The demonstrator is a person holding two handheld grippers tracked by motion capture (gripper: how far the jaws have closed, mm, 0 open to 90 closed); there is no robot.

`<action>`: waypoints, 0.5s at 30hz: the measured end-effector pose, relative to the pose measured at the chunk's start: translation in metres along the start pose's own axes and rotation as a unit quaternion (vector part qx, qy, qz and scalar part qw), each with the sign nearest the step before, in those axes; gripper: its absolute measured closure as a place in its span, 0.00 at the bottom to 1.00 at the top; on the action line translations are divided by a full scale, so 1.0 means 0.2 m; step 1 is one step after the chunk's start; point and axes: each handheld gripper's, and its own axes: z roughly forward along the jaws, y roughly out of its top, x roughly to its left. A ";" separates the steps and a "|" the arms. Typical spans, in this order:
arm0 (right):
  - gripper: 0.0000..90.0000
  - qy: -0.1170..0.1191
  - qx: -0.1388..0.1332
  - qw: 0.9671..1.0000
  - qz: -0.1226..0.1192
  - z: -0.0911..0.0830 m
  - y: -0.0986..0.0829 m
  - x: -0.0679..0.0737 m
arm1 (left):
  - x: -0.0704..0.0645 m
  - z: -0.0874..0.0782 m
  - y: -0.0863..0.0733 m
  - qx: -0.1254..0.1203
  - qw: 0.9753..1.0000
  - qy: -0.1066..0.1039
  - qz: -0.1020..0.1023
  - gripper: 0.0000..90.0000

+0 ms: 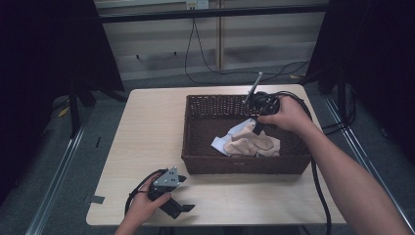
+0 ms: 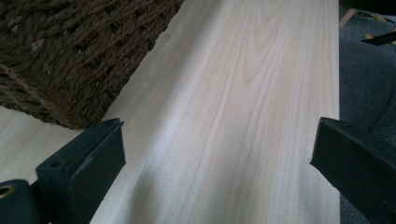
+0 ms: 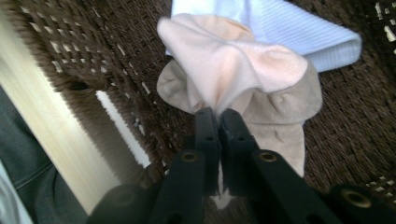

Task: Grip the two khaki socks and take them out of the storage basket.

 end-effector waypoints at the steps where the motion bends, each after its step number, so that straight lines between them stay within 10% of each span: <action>1: 1.00 -0.003 -0.003 1.000 -0.001 -0.02 0.00 0.00 | 0.00 0.00 0.00 0.002 1.000 0.000 0.002 0.03; 15: 1.00 -0.006 -0.003 1.000 -0.007 -0.10 -0.03 0.00 | 0.00 0.00 0.00 -0.003 1.000 0.003 -0.001 0.03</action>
